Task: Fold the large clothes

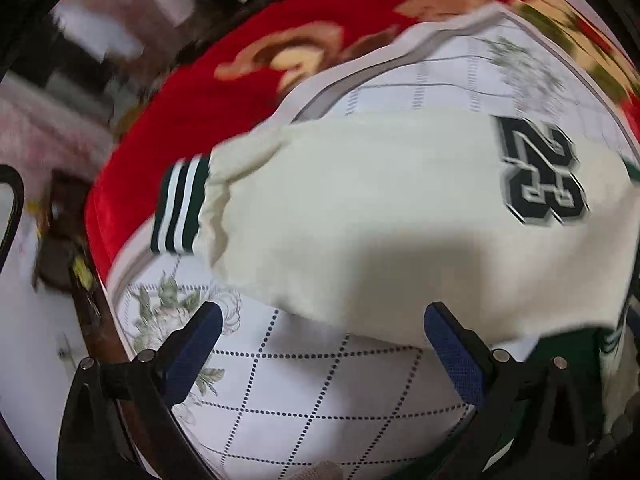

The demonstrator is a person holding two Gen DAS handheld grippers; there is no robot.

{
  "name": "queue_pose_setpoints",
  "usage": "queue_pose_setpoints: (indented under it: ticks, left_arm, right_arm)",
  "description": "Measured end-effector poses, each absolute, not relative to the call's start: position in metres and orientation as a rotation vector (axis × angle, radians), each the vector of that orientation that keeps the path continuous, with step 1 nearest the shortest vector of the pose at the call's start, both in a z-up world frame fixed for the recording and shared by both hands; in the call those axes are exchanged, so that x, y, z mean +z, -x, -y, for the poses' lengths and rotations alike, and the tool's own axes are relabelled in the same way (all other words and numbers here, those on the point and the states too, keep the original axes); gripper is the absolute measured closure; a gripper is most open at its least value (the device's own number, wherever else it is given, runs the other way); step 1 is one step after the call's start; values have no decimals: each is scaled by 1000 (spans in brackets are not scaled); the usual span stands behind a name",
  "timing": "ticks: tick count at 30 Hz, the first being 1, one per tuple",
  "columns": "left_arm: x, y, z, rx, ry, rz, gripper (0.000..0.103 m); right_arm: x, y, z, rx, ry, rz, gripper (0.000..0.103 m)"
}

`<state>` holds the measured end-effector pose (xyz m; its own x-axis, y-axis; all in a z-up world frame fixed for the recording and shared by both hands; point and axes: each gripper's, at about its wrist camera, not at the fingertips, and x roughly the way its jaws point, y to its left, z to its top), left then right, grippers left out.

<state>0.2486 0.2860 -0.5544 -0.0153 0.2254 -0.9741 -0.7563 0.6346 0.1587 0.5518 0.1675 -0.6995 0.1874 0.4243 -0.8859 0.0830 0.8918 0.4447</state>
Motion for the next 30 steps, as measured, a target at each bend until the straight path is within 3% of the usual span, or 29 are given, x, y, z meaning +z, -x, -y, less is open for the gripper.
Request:
queue_pose_setpoints:
  ticks: [6, 10, 16, 18, 19, 21, 22, 23, 27, 30]
  left_arm:
    - [-579, -204, -322, 791, 999, -1309, 0]
    - [-616, -178, -346, 821, 1248, -1240, 3]
    - [-628, -179, -403, 997, 1238, -1085, 6]
    - [-627, -184, -425, 1064, 1190, -1065, 24]
    - [-628, -186, -433, 1079, 1178, -1058, 29]
    - [-626, -195, -448, 1103, 1087, -1067, 61]
    - [-625, -199, -453, 1104, 1047, -1072, 68]
    - [-623, -203, -459, 1093, 1008, -1072, 82]
    - [-607, -211, -481, 1040, 911, -1059, 94]
    - [-585, -218, -491, 1001, 838, -1024, 95]
  right_arm:
    - [-685, -561, -154, 298, -514, -1441, 53]
    - [-673, -531, -134, 327, -574, -1469, 44]
    - [-688, -498, -138, 299, -711, -1549, 37]
    - [-697, -494, -140, 270, -747, -1554, 37]
    - [-701, -494, -140, 254, -777, -1554, 37]
    - [-703, -494, -141, 221, -823, -1550, 37]
    - [-702, -495, -141, 195, -827, -1550, 37]
    - [-697, -495, -142, 186, -818, -1540, 37]
    - [-666, -495, -156, 244, -682, -1455, 37]
    - [-656, -497, -176, 310, -557, -1431, 22]
